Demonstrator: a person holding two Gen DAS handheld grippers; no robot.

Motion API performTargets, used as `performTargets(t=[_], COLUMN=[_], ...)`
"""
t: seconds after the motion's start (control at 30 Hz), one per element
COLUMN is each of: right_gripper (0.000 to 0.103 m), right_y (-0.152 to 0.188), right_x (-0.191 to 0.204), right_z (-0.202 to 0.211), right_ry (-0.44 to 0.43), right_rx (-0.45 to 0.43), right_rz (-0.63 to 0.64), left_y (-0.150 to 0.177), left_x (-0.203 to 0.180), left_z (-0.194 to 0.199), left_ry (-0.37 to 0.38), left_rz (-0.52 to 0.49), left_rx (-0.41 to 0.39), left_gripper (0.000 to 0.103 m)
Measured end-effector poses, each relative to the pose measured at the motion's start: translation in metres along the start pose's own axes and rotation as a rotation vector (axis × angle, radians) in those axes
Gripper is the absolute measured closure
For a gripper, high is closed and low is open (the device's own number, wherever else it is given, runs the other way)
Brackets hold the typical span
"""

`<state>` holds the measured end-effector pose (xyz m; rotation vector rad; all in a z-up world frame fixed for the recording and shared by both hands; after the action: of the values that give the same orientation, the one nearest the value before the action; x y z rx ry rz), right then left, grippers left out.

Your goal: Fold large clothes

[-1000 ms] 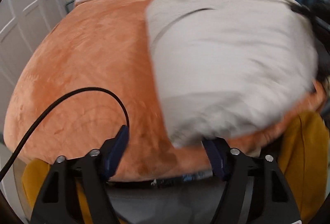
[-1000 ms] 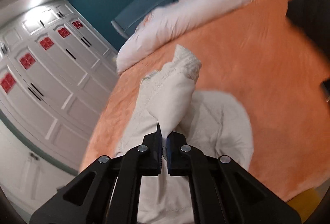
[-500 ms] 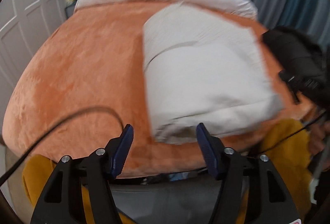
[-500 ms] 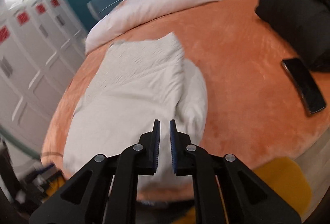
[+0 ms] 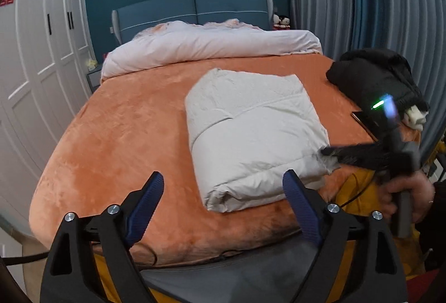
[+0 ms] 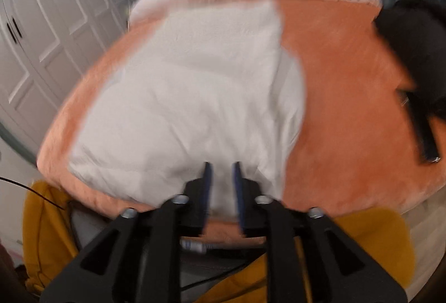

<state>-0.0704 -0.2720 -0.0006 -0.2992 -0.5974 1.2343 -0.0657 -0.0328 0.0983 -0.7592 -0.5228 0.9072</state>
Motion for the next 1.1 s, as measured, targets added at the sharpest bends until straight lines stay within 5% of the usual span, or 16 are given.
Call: performTargets(t=[0.1, 0.3, 0.4, 0.53, 0.6, 0.77, 0.9, 1.03, 1.1], right_gripper=[0.083, 0.082, 0.082, 0.083, 0.084, 0.082, 0.083, 0.076, 0.065], right_y=[0.007, -0.077, -0.118, -0.136, -0.129, -0.128, -0.115, -0.118, -0.114], right_x=[-0.01, -0.017, -0.025, -0.032, -0.039, -0.04, -0.047, -0.038, -0.039], right_z=[-0.024, 0.04, 0.038, -0.025, -0.066, -0.035, -0.071, -0.035, -0.018], right_ry=[0.022, 0.04, 0.076, 0.127, 0.121, 0.13, 0.128, 0.087, 0.087], right_rx=[0.069, -0.197, -0.259, -0.159, -0.065, -0.184, -0.093, -0.134, -0.163], right_rz=[-0.049, -0.021, -0.037, -0.071, -0.07, -0.143, -0.114, -0.158, -0.171], left_y=[-0.015, -0.075, -0.091, -0.087, -0.081, -0.079, -0.077, -0.077, -0.077], left_x=[-0.004, 0.006, 0.003, 0.005, 0.008, 0.006, 0.003, 0.007, 0.009], left_z=[-0.032, -0.133, -0.179, -0.224, -0.232, -0.233, -0.236, -0.237, -0.236], left_ry=[0.026, 0.043, -0.037, -0.104, -0.094, -0.14, -0.146, -0.152, -0.151], left_rz=[0.053, 0.255, 0.227, 0.226, 0.256, 0.227, 0.211, 0.216, 0.218], left_rx=[0.029, 0.098, 0.121, 0.183, 0.185, 0.168, 0.165, 0.162, 0.162], left_gripper=[0.018, 0.019, 0.02, 0.017, 0.015, 0.015, 0.013, 0.013, 0.013])
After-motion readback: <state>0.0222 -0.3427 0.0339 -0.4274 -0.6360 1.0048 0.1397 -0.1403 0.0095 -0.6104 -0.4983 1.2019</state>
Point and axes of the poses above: each gripper's, at about its wrist camera, not at the fingertips, and z roughly against the way its jaws point, x to its left, y to its underside, the point moved 5 cm from there along -z, roughly the way its jaws point, and after that the axes turned 2 degrees about -y, right-handed, at the moved point
